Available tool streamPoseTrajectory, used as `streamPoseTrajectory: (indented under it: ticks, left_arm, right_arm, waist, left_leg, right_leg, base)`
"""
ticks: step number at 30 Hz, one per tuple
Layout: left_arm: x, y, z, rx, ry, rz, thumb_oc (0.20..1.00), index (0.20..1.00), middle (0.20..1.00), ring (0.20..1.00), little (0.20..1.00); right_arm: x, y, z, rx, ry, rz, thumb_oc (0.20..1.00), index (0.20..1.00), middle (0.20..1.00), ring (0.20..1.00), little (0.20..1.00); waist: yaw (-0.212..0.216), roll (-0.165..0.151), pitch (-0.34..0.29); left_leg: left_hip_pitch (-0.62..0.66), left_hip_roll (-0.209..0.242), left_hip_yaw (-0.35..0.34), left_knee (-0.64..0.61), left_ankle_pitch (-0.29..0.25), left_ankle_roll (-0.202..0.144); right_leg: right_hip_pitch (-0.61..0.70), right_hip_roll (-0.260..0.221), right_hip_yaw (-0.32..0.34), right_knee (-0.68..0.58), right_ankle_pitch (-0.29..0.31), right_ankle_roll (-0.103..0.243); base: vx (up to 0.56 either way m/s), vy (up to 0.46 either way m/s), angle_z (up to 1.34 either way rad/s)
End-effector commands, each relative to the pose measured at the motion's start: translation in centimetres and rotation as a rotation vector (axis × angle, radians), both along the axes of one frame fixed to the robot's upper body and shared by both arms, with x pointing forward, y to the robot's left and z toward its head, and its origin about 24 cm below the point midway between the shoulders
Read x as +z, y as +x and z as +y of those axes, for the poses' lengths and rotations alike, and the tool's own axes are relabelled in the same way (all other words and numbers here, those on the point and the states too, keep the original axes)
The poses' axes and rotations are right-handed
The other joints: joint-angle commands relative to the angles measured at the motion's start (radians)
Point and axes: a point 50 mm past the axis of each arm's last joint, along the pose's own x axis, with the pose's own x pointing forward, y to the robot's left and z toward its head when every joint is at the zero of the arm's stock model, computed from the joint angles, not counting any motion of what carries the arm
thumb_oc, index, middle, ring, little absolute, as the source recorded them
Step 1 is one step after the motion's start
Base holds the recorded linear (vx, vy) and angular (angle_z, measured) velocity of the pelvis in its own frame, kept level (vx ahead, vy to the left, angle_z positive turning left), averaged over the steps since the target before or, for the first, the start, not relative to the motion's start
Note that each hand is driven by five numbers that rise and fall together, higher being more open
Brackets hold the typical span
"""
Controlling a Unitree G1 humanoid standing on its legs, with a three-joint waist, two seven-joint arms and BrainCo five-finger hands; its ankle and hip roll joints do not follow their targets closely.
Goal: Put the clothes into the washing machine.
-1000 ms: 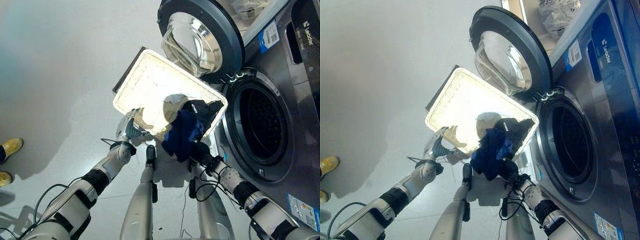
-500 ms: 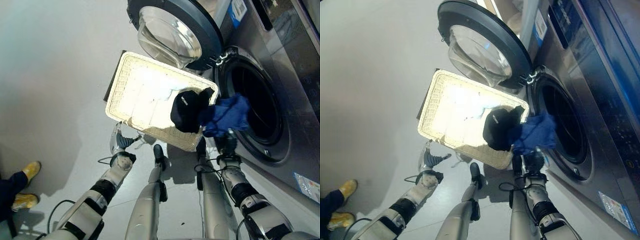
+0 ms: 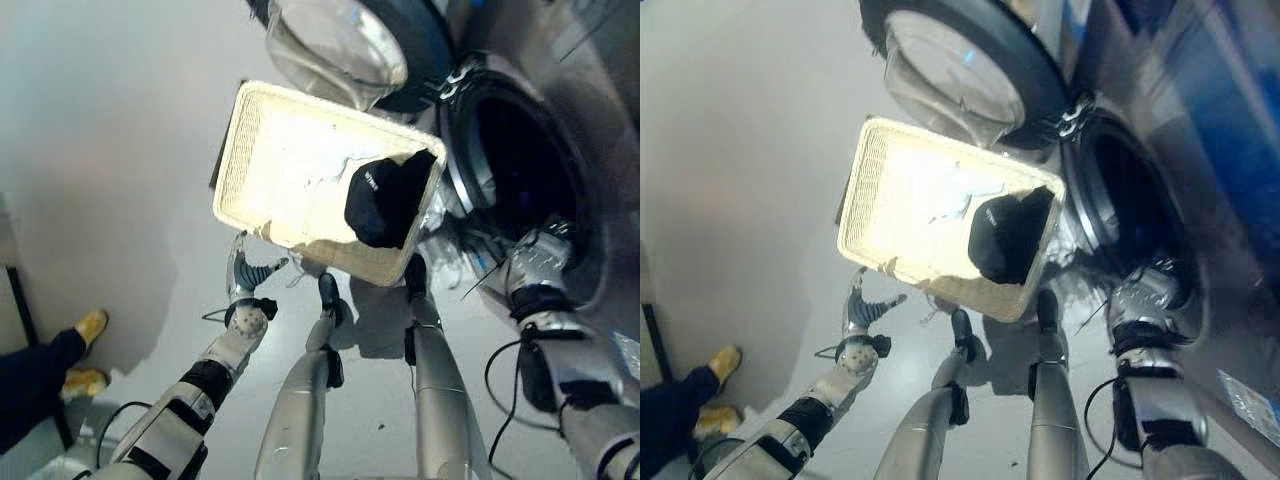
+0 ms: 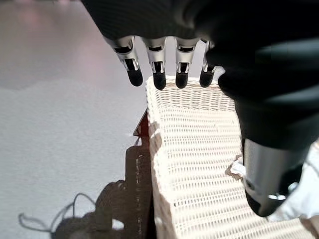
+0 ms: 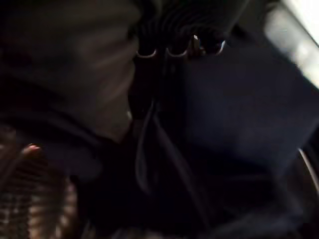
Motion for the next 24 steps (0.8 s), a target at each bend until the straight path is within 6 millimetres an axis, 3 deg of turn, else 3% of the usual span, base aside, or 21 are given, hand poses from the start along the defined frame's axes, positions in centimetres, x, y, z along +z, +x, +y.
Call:
streamPoseTrajectory:
  ticks: [1, 2, 3, 6, 12, 17, 19, 20, 21, 24]
  left_arm:
    - [-0.1, -0.3, 1.5, 0.041, -0.012, 0.005, 1.000, 1.000, 1.000, 1.000, 1.000]
    - [-0.1, -0.3, 1.5, 0.041, -0.012, 0.005, 1.000, 1.000, 1.000, 1.000, 1.000]
    - [0.4, -0.3, 1.9, 0.034, -0.003, -0.005, 1.000, 1.000, 1.000, 1.000, 1.000]
    - [1.2, 0.0, 2.2, 0.017, -0.015, -0.021, 1.000, 1.000, 1.000, 1.000, 1.000]
    - [1.4, 0.1, 1.4, -0.005, -0.037, -0.030, 1.000, 1.000, 1.000, 1.000, 1.000]
    - [1.6, 0.1, 0.2, -0.034, -0.049, -0.044, 1.000, 1.000, 1.000, 1.000, 1.000]
    - [1.8, 0.3, -0.3, -0.033, -0.050, -0.060, 1.000, 1.000, 1.000, 1.000, 1.000]
    - [1.9, 0.4, -0.4, -0.029, -0.049, -0.068, 1.000, 1.000, 1.000, 1.000, 1.000]
    - [2.5, 0.5, -0.6, -0.020, -0.043, -0.107, 1.000, 1.000, 1.000, 1.000, 1.000]
    - [3.5, 0.8, -1.0, 0.000, -0.012, -0.175, 1.000, 1.000, 1.000, 1.000, 1.000]
  right_arm:
    - [9.3, -7.1, -8.9, -0.438, -0.133, -0.274, 1.000, 1.000, 1.000, 1.000, 1.000]
    - [9.3, -7.1, -8.9, -0.438, -0.133, -0.274, 1.000, 1.000, 1.000, 1.000, 1.000]
    - [11.4, -8.4, -9.7, -0.519, -0.132, -0.389, 1.000, 1.000, 1.000, 1.000, 1.000]
    - [13.7, -9.7, -9.9, -0.561, -0.155, -0.509, 1.000, 1.000, 1.000, 1.000, 1.000]
    - [12.6, -8.2, -9.2, -0.474, -0.042, -0.470, 1.000, 1.000, 1.000, 1.000, 1.000]
    - [10.3, -5.8, -7.9, -0.360, 0.043, -0.380, 1.000, 1.000, 1.000, 1.000, 1.000]
    - [7.0, -3.6, -6.2, -0.241, 0.017, -0.279, 1.000, 1.000, 1.000, 1.000, 1.000]
    - [6.4, -3.1, -5.9, -0.213, -0.001, -0.260, 1.000, 1.000, 1.000, 1.000, 1.000]
    - [4.4, -1.8, -4.3, -0.118, -0.047, -0.206, 1.000, 1.000, 1.000, 1.000, 1.000]
    - [1.4, -0.7, -1.9, -0.022, -0.082, -0.126, 1.000, 1.000, 1.000, 1.000, 1.000]
  waist:
    - [-0.057, 0.048, 0.001]
    - [-0.057, 0.048, 0.001]
    - [-0.053, 0.043, 0.001]
    - [-0.052, 0.045, 0.001]
    - [-0.046, 0.054, 0.001]
    - [-0.030, 0.073, 0.001]
    - [-0.026, 0.074, 0.001]
    - [-0.025, 0.073, 0.001]
    - [-0.026, 0.070, 0.001]
    - [-0.030, 0.065, 0.001]
  left_leg:
    - [-0.078, -0.064, -0.012, 0.150, -0.091, -0.008]
    - [-0.078, -0.064, -0.012, 0.150, -0.091, -0.008]
    - [-0.100, -0.059, -0.017, 0.157, -0.088, -0.009]
    - [-0.150, -0.054, -0.020, 0.177, -0.075, -0.012]
    - [-0.180, -0.057, -0.025, 0.196, -0.074, -0.010]
    - [-0.188, -0.062, -0.027, 0.195, -0.070, -0.010]
    - [-0.185, -0.064, -0.026, 0.196, -0.077, -0.006]
    - [-0.189, -0.064, -0.025, 0.196, -0.074, -0.005]
    - [-0.189, -0.064, -0.023, 0.189, -0.071, -0.005]
    - [-0.171, -0.063, -0.016, 0.171, -0.073, -0.006]
  right_leg:
    - [0.020, 0.059, -0.084, 0.110, -0.144, 0.013]
    - [0.020, 0.059, -0.084, 0.110, -0.144, 0.013]
    - [0.001, 0.063, -0.091, 0.128, -0.150, 0.011]
    - [-0.048, 0.069, -0.094, 0.159, -0.148, 0.007]
    - [-0.078, 0.064, -0.093, 0.177, -0.152, 0.006]
    - [-0.083, 0.059, -0.094, 0.169, -0.148, 0.004]
    - [-0.075, 0.052, -0.102, 0.158, -0.145, 0.006]
    - [-0.078, 0.052, -0.103, 0.152, -0.139, 0.006]
    - [-0.076, 0.057, -0.101, 0.139, -0.131, 0.004]
    - [-0.060, 0.064, -0.094, 0.118, -0.131, 0.004]
  base:
    - [0.01, -0.136, 0.01]
    - [0.01, -0.103, 0.08]
    - [-0.01, -0.098, 0.15]
    - [0.01, -0.065, 0.13]
    - [0.01, 0.001, -0.02]
    - [0.00, 0.000, 0.00]
    - [0.00, 0.000, 0.00]
    - [-0.01, 0.055, 0.04]
    - [0.00, 0.072, 0.04]
    - [-0.01, 0.079, 0.01]
